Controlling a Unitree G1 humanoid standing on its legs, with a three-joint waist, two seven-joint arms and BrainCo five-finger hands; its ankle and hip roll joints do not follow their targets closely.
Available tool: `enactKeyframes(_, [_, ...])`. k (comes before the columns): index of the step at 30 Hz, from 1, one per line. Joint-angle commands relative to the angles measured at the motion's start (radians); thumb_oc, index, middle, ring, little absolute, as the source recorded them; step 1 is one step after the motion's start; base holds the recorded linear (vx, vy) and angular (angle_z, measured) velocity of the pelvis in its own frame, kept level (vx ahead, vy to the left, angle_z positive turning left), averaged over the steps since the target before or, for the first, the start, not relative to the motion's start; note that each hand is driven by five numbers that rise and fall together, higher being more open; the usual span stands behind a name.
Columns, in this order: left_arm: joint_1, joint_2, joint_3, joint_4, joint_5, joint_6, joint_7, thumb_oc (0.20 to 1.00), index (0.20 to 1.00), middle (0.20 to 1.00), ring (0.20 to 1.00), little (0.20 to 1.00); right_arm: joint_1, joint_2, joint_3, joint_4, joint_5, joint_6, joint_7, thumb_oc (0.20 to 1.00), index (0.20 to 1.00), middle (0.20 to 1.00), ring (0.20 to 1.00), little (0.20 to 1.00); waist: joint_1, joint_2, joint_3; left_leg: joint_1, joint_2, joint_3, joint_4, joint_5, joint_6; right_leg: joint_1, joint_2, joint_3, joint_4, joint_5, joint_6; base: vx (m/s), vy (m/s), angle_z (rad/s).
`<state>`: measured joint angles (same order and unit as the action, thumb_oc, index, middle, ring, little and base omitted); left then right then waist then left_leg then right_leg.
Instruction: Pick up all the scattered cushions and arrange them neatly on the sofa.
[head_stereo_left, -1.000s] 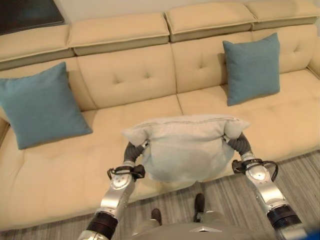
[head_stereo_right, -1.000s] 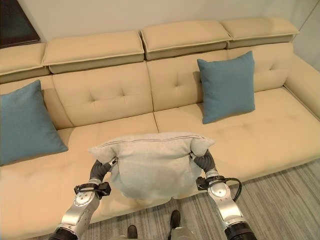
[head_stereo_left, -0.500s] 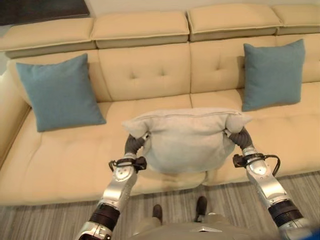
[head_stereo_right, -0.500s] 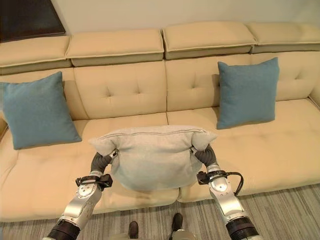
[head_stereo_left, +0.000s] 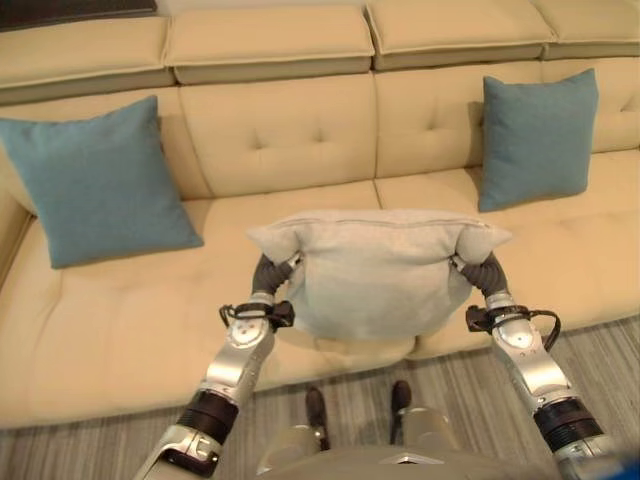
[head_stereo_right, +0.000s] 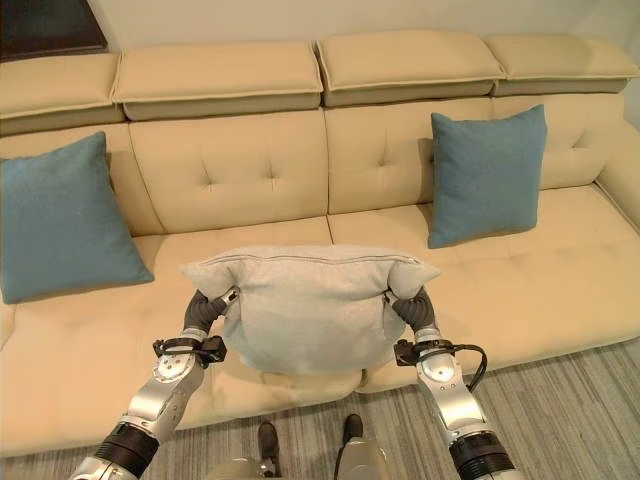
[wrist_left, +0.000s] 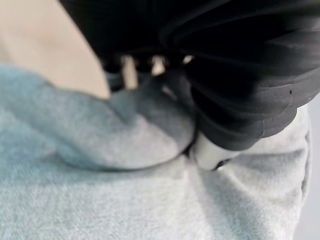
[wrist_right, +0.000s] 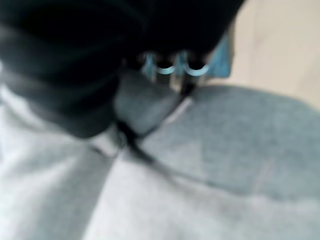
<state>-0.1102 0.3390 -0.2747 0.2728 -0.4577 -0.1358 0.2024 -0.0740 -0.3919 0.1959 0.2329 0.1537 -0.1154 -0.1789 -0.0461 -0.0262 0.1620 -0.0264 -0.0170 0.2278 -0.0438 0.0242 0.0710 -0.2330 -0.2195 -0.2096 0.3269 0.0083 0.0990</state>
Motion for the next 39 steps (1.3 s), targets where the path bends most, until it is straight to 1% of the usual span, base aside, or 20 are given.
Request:
enactKeyframes(1, [-0.018, 0.002, 0.032, -0.133, 0.012, -0.102, -0.022, 0.200, 0.200, 0.200, 0.200, 0.200, -0.073, 0.039, 0.016, -0.053, -0.008, -0.078, 0.022, 0.200, 0.200, 0.200, 0.200, 0.200, 0.035, -0.001, -0.043, -0.018, 0.048, -0.033, 0.080, -0.057, -0.081, 0.109, 0.003, -0.004, -0.014, 0.016, 0.061, 0.17, 0.073, -0.17])
enactKeyframes(3, [-0.018, -0.001, 0.037, -0.128, 0.008, -0.105, -0.023, 0.200, 0.200, 0.200, 0.200, 0.200, -0.089, 0.034, 0.017, -0.054, -0.004, -0.080, 0.024, 0.200, 0.200, 0.200, 0.200, 0.200, 0.021, -0.002, -0.038, 0.001, 0.043, -0.040, 0.059, -0.054, -0.089, 0.073, 0.051, 0.025, -0.112, 0.003, 0.052, 0.16, -0.039, -0.08])
enactKeyframes(4, [-0.020, -0.002, 0.047, -0.104, 0.011, -0.105, 0.001, 0.200, 0.200, 0.200, 0.200, 0.200, -0.092, 0.026, 0.023, -0.047, -0.010, -0.082, 0.010, 0.200, 0.200, 0.200, 0.200, 0.200, 0.014, -0.014, -0.031, 0.016, 0.040, -0.046, 0.055, -0.068, -0.098, 0.077, 0.066, 0.038, -0.231, 0.021, 0.056, 0.19, -0.105, 0.09])
enactKeyframes(5, [-0.011, -0.002, 0.043, -0.114, 0.011, -0.103, -0.010, 0.200, 0.200, 0.200, 0.200, 0.200, -0.071, 0.027, 0.021, -0.062, -0.006, -0.079, 0.019, 0.200, 0.200, 0.200, 0.200, 0.200, 0.011, -0.014, -0.031, 0.019, 0.041, -0.064, 0.072, -0.074, -0.102, 0.110, 0.073, 0.059, -0.236, 0.004, 0.055, 0.15, -0.091, 0.07])
enactKeyframes(6, [-0.011, -0.002, 0.043, -0.114, 0.011, -0.102, -0.010, 0.200, 0.200, 0.200, 0.200, 0.200, -0.071, 0.027, 0.021, -0.062, -0.006, -0.079, 0.019, 0.200, 0.200, 0.200, 0.200, 0.200, 0.011, -0.015, -0.034, 0.016, 0.040, -0.064, 0.072, -0.072, -0.102, 0.108, 0.073, 0.059, -0.238, 0.006, 0.055, 0.09, -0.044, 0.63])
enactKeyframes(7, [-0.004, -0.004, 0.046, -0.119, 0.019, -0.105, -0.020, 0.200, 0.200, 0.200, 0.200, 0.200, -0.070, 0.020, 0.027, -0.071, -0.016, -0.077, 0.031, 0.200, 0.200, 0.200, 0.200, 0.200, 0.013, -0.021, -0.038, 0.022, 0.042, -0.058, 0.072, -0.071, -0.108, 0.120, 0.071, 0.045, -0.264, 0.020, 0.058, 0.14, -0.091, 0.75])
enactKeyframes(8, [-0.001, -0.014, 0.044, -0.123, 0.021, -0.105, -0.030, 0.200, 0.200, 0.200, 0.200, 0.200, -0.067, 0.013, 0.019, -0.073, -0.022, -0.077, 0.033, 0.200, 0.200, 0.200, 0.200, 0.200, 0.011, -0.020, -0.057, 0.030, 0.044, -0.063, 0.058, -0.062, -0.118, 0.145, 0.085, 0.043, -0.291, 0.025, 0.055, 0.19, -0.134, 0.58])
enactKeyframes(12, [0.010, -0.025, 0.051, -0.120, 0.026, -0.094, -0.045, 0.200, 0.200, 0.200, 0.200, 0.200, -0.054, 0.010, -0.001, -0.074, -0.013, -0.082, 0.037, 0.200, 0.200, 0.200, 0.200, 0.200, 0.008, -0.014, -0.085, 0.066, 0.055, -0.076, 0.022, -0.052, -0.134, 0.233, 0.101, -0.003, -0.371, 0.023, 0.046, 0.14, -0.113, 0.11])
enactKeyframes(16, [0.012, -0.031, 0.058, -0.120, 0.028, -0.086, -0.040, 0.200, 0.200, 0.200, 0.200, 0.200, -0.036, 0.009, -0.005, -0.076, -0.011, -0.079, 0.043, 0.200, 0.200, 0.200, 0.200, 0.200, 0.008, -0.011, -0.092, 0.089, 0.063, -0.083, -0.016, -0.036, -0.143, 0.270, 0.114, -0.024, -0.408, 0.019, 0.043, 0.10, -0.071, 0.10])
enactKeyframes(19, [-0.013, -0.035, 0.048, -0.118, 0.040, -0.082, -0.027, 0.200, 0.200, 0.200, 0.200, 0.200, -0.044, 0.004, -0.006, -0.075, -0.018, -0.078, 0.031, 0.200, 0.200, 0.200, 0.200, 0.200, 0.006, -0.010, -0.093, 0.084, 0.068, -0.083, -0.037, -0.026, -0.148, 0.264, 0.116, -0.035, -0.414, 0.018, 0.044, 0.02, -0.030, 0.09])
enactKeyframes(21, [-0.108, -0.035, 0.021, -0.086, 0.039, -0.087, 0.015, 0.200, 0.200, 0.200, 0.200, 0.200, -0.128, -0.009, 0.019, -0.065, -0.029, -0.076, -0.003, 0.200, 0.200, 0.200, 0.200, 0.200, 0.006, -0.011, -0.076, 0.057, 0.072, -0.085, -0.040, -0.018, -0.151, 0.240, 0.117, -0.039, -0.414, 0.021, 0.044, -0.08, -0.017, 0.08])
enactKeyframes(29, [-0.327, -0.021, -0.032, 0.010, 0.045, -0.099, 0.096, 0.200, 0.200, 0.200, 0.200, 0.200, -0.355, -0.008, 0.089, 0.035, 0.014, -0.067, -0.070, 0.200, 0.200, 0.200, 0.200, 0.200, 0.009, -0.005, -0.047, 0.015, 0.079, -0.078, -0.044, -0.010, -0.152, 0.184, 0.123, -0.023, -0.414, 0.033, 0.047, -0.04, 0.000, 0.01])
enactKeyframes(30, [-0.393, -0.010, -0.042, 0.023, 0.033, -0.108, 0.116, 0.200, 0.200, 0.200, 0.200, 0.200, -0.420, -0.022, 0.097, 0.057, 0.020, -0.061, -0.092, 0.200, 0.200, 0.200, 0.200, 0.200, 0.007, -0.001, -0.039, -0.012, 0.078, -0.081, -0.044, -0.003, -0.153, 0.157, 0.122, -0.022, -0.414, 0.041, 0.050, -0.07, 0.008, -0.08])
enactKeyframes(31, [-0.395, -0.010, -0.041, 0.024, 0.033, -0.109, 0.116, 0.200, 0.200, 0.200, 0.200, 0.200, -0.422, -0.022, 0.097, 0.058, 0.020, -0.062, -0.092, 0.200, 0.200, 0.200, 0.200, 0.200, 0.007, -0.001, -0.039, -0.014, 0.078, -0.081, -0.044, -0.002, -0.153, 0.155, 0.122, -0.022, -0.414, 0.042, 0.050, -0.13, 0.011, -0.11])
enactKeyframes(32, [-0.502, 0.003, -0.056, 0.055, 0.021, -0.121, 0.149, 0.200, 0.200, 0.200, 0.200, 0.200, -0.518, -0.045, 0.113, 0.094, 0.036, -0.058, -0.118, 0.200, 0.200, 0.200, 0.200, 0.200, 0.003, 0.007, -0.028, -0.058, 0.074, -0.089, -0.044, 0.012, -0.159, 0.109, 0.119, -0.024, -0.414, 0.056, 0.050, -0.09, 0.009, -0.06])
enactKeyframes(34, [-0.533, 0.009, -0.060, 0.066, 0.016, -0.124, 0.158, 0.200, 0.200, 0.200, 0.200, 0.200, -0.551, -0.052, 0.116, 0.103, 0.041, -0.056, -0.124, 0.200, 0.200, 0.200, 0.200, 0.200, 0.002, 0.010, -0.026, -0.072, 0.074, -0.092, -0.044, 0.014, -0.159, 0.094, 0.119, -0.022, -0.414, 0.060, 0.050, -0.06, 0.008, 0.05])
enactKeyframes(35, [-0.571, 0.015, -0.069, 0.080, 0.014, -0.127, 0.166, 0.200, 0.200, 0.200, 0.200, 0.200, -0.591, -0.063, 0.124, 0.114, 0.046, -0.054, -0.133, 0.200, 0.200, 0.200, 0.200, 0.200, 0.001, 0.012, -0.021, -0.087, 0.073, -0.095, -0.044, 0.020, -0.160, 0.079, 0.118, -0.021, -0.414, 0.065, 0.050, -0.08, 0.004, 0.16])
enactKeyframes(36, [-0.644, 0.028, -0.085, 0.105, -0.002, -0.135, 0.185, 0.200, 0.200, 0.200, 0.200, 0.200, -0.671, -0.079, 0.139, 0.144, 0.062, -0.052, -0.149, 0.200, 0.200, 0.200, 0.200, 0.200, 0.004, 0.015, -0.009, -0.121, 0.070, -0.103, -0.044, 0.029, -0.162, 0.047, 0.116, -0.022, -0.414, 0.077, 0.050, -0.09, 0.005, 0.08])
enactKeyframes(38, [-0.677, 0.034, -0.090, 0.125, -0.009, -0.140, 0.188, 0.200, 0.200, 0.200, 0.200, 0.200, -0.711, -0.088, 0.149, 0.158, 0.068, -0.051, -0.152, 0.200, 0.200, 0.200, 0.200, 0.200, 0.003, 0.016, -0.009, -0.140, 0.069, -0.107, -0.044, 0.033, -0.163, 0.028, 0.115, -0.021, -0.414, 0.082, 0.050, -0.06, 0.002, 0.00])
enactKeyframes(39, [-0.734, 0.052, -0.102, 0.158, -0.013, -0.143, 0.202, 0.200, 0.200, 0.200, 0.200, 0.200, -0.776, -0.100, 0.169, 0.183, 0.073, -0.050, -0.161, 0.200, 0.200, 0.200, 0.200, 0.200, 0.005, 0.018, -0.005, -0.162, 0.069, -0.109, -0.044, 0.041, -0.164, 0.006, 0.113, -0.019, -0.411, 0.089, 0.050, 0.00, 0.000, 0.00])
